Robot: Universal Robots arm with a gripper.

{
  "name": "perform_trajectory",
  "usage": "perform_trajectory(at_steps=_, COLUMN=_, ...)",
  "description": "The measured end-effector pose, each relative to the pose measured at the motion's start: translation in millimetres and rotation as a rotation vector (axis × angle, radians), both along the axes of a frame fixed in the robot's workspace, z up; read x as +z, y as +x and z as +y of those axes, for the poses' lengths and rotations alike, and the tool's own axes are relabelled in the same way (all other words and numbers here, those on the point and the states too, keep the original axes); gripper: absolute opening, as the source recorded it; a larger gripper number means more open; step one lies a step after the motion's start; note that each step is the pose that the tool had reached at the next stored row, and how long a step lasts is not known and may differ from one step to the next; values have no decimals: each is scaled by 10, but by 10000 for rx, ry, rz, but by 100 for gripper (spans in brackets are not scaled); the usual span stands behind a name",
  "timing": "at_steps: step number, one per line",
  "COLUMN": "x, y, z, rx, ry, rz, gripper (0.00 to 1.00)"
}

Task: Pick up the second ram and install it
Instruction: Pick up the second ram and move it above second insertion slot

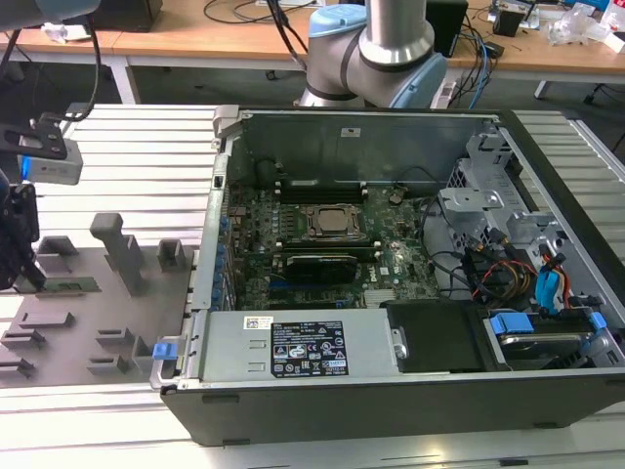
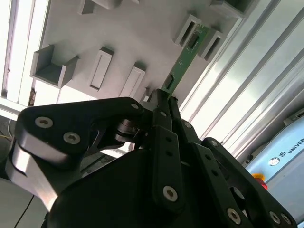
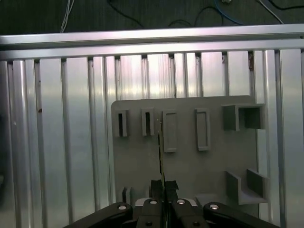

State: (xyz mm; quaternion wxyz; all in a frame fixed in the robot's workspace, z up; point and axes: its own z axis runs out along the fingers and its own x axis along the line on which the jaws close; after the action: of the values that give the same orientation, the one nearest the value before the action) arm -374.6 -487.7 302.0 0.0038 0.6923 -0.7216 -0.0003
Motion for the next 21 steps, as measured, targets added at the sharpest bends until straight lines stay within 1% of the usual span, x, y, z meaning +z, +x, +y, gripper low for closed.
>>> perform_trajectory(at_steps=1, x=48, y=0, z=17, rx=-1, ry=0, rz=1, gripper=13)
perform_trajectory(at_steps=4, x=105, y=0, z=36, rx=0, ry=0, rz=1, gripper=13)
perform_trajectory(at_steps=5, x=144, y=1, z=51, rx=0, ry=1, rz=0, gripper=13)
perform_trajectory(at_steps=12, x=273, y=1, z=97, rx=0, ry=1, rz=0, gripper=13)
perform_trajectory(at_steps=13, x=301, y=1, z=121, rx=0, ry=-1, rz=1, gripper=13)
perform_trajectory(at_steps=15, x=340, y=2, z=183, rx=1, ry=-1, rz=0, gripper=13)
perform_trajectory(at_steps=16, x=356, y=2, z=229, rx=1, ry=0, rz=1, gripper=13)
perform_trajectory(at_steps=18, x=384, y=2, z=377, rx=0, ry=1, rz=0, gripper=13)
perform_trajectory(at_steps=19, x=480, y=2, z=452, rx=1, ry=-1, rz=0, gripper=13)
perform_trajectory(at_steps=20, x=582, y=2, z=487, rx=0, ry=0, rz=0, gripper=13)
perform_trajectory(at_steps=21, x=613, y=2, z=524, rx=0, ry=2, rz=0, gripper=13)
